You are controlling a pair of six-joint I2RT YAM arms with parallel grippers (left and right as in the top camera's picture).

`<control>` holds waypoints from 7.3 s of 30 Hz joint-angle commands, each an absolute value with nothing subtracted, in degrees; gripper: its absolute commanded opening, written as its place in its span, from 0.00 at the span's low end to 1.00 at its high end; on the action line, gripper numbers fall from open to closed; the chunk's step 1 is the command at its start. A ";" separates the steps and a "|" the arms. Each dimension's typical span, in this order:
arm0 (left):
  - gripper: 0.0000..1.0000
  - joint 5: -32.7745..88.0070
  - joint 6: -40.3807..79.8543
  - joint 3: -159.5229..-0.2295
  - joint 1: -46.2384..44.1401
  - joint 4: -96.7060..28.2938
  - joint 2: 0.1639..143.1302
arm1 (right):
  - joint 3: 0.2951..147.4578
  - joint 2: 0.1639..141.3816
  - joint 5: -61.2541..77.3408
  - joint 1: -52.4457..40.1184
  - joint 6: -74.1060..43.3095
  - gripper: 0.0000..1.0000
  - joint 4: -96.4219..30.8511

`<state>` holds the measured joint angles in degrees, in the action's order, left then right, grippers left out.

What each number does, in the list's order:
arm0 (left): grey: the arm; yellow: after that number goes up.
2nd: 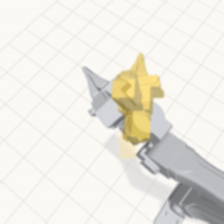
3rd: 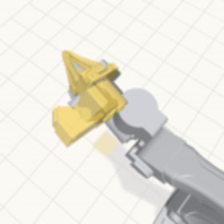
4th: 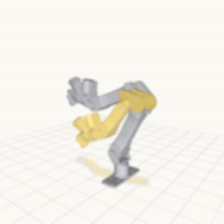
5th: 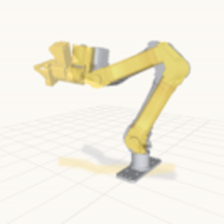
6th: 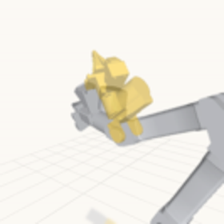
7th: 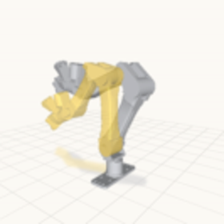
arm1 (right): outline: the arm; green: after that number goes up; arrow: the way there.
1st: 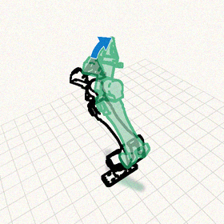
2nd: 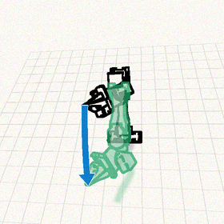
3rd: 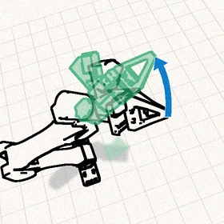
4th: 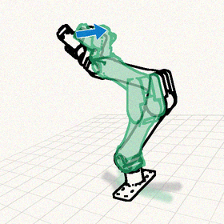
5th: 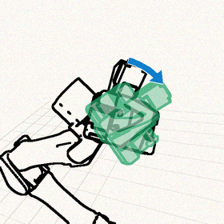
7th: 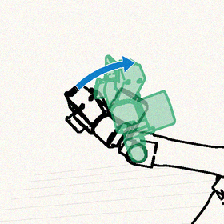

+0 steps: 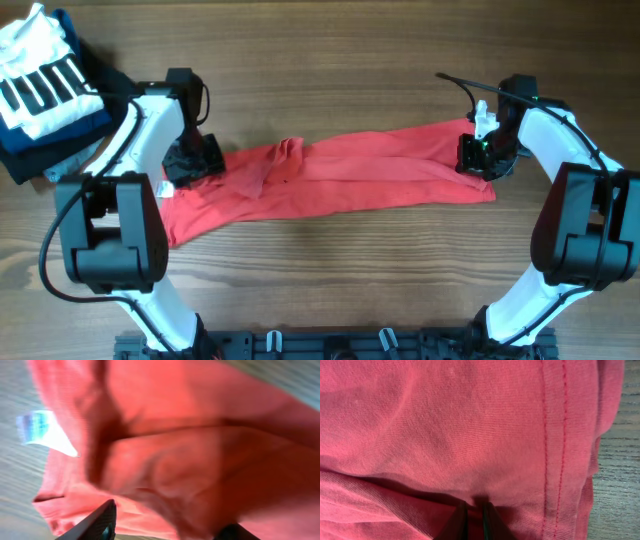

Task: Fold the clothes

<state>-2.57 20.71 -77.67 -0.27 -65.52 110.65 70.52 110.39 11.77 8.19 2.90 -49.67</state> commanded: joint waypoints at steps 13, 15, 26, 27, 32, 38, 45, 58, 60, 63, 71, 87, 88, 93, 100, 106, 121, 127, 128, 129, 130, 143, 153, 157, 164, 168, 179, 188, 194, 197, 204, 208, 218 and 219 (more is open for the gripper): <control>0.28 -5.85 22.79 -72.49 7.31 -64.27 108.20 | 70.06 111.24 11.68 8.12 2.63 0.11 -49.30; 0.31 -5.39 22.81 -72.49 7.31 -63.75 105.69 | 70.06 111.24 11.68 8.12 2.66 0.11 -49.30; 0.51 0.60 25.28 -71.92 7.42 -57.95 96.47 | 70.06 111.24 11.70 8.12 2.83 0.11 -49.08; 0.51 0.60 26.33 -71.53 7.42 -57.69 96.90 | 70.06 111.24 11.70 8.12 2.81 0.11 -49.08; 0.50 0.62 29.47 -67.90 7.42 -54.52 99.88 | 70.06 111.24 11.73 8.12 2.81 0.11 -49.08; 0.46 0.64 29.52 -66.61 7.42 -51.64 103.83 | 70.06 111.24 11.73 8.12 2.81 0.12 -49.10; 0.16 -0.14 29.43 -66.59 7.44 -51.64 105.03 | 70.06 111.24 11.70 8.12 2.81 0.11 -49.17; 0.04 -3.44 29.54 -66.59 8.14 -53.12 105.03 | 70.06 111.24 11.70 8.12 2.83 0.12 -49.36; 0.04 -6.15 31.07 -66.59 9.10 -54.96 105.03 | 70.06 111.24 11.70 8.12 2.81 0.11 -49.43; 0.04 -7.03 31.14 -66.57 11.22 -55.88 105.03 | 70.06 111.24 11.70 8.12 2.83 0.11 -49.47; 0.04 -6.92 30.44 -66.57 15.68 -55.99 105.03 | 70.06 111.24 11.70 8.12 2.81 0.11 -49.56; 0.42 -5.72 29.19 -68.84 15.68 -59.86 96.49 | 70.06 111.24 11.70 8.12 2.81 0.12 -49.54; 0.42 -5.87 29.19 -68.99 15.68 -59.70 95.20 | 70.06 111.24 11.70 8.12 2.81 0.12 -49.54; 0.43 -5.82 29.19 -69.41 15.66 -56.84 89.41 | 70.06 111.24 11.70 8.12 2.76 0.12 -49.54; 0.45 8.36 29.15 -69.38 12.43 -48.21 87.55 | 70.06 111.24 11.73 8.12 2.48 0.12 -49.54; 0.47 9.32 26.59 -69.41 3.68 -39.81 91.24 | 70.06 111.24 11.73 8.12 2.39 0.12 -49.69; 0.53 11.31 21.54 -69.41 -14.41 -25.89 108.03 | 70.04 111.24 11.73 8.12 2.42 0.12 -49.95; 0.53 10.61 20.23 -69.41 -15.00 -24.40 111.07 | 70.04 111.24 11.70 8.12 2.44 0.12 -49.98; 0.53 10.57 19.75 -69.41 -15.00 -24.29 111.20 | 70.06 111.24 11.70 8.12 2.39 0.12 -50.00; 0.53 10.24 19.68 -69.41 -15.00 -24.18 111.35 | 70.04 111.24 11.70 8.12 2.39 0.12 -49.98; 0.53 9.74 19.68 -69.41 -15.00 -24.21 111.46 | 70.04 111.24 11.70 8.12 2.42 0.12 -49.98; 0.36 6.96 19.68 -69.38 -15.00 -25.02 113.38 | 70.06 111.24 11.68 8.12 2.42 0.12 -49.98; 0.14 6.98 19.70 -69.47 -15.00 -25.04 112.77 | 70.06 111.24 11.68 8.12 2.59 0.12 -49.98; 0.05 6.96 19.70 -69.47 -15.00 -24.99 111.26 | 70.06 111.24 11.68 8.12 2.59 0.12 -50.00; 0.04 7.03 19.70 -69.47 -15.00 -26.72 106.28 | 70.06 111.24 11.68 8.12 2.59 0.12 -50.15; 0.04 9.76 19.70 -69.45 -15.00 -28.84 102.72 | 70.06 111.24 11.68 8.12 2.57 0.12 -50.13; 0.04 16.05 19.42 -69.43 -17.82 -37.28 100.92 | 70.06 111.24 11.68 8.12 2.57 0.12 -50.15; 0.04 14.41 16.69 -69.34 -23.09 -39.88 101.06 | 70.04 111.24 11.70 8.12 2.57 0.12 -50.17; 0.04 6.92 16.69 -69.32 -24.38 -39.88 102.87 | 70.06 111.24 11.70 8.12 2.55 0.11 -50.19; 0.24 6.94 16.69 -69.32 -24.32 -39.90 104.88 | 70.06 111.24 11.70 8.12 2.55 0.11 -50.22; 0.55 6.74 16.69 -70.02 -23.92 -39.97 104.81 | 70.04 111.24 11.70 8.12 2.55 0.11 -50.39; 0.56 5.45 16.69 -71.55 -22.96 -39.66 98.39 | 70.06 111.24 11.70 8.12 2.55 0.11 -50.39; 0.53 4.40 19.51 -70.57 -18.94 -44.99 92.42 | 70.06 111.24 11.68 8.12 2.57 0.11 -50.37; 0.53 4.40 20.23 -69.84 -18.70 -45.32 92.77 | 70.04 111.24 11.70 8.12 2.61 0.11 -50.35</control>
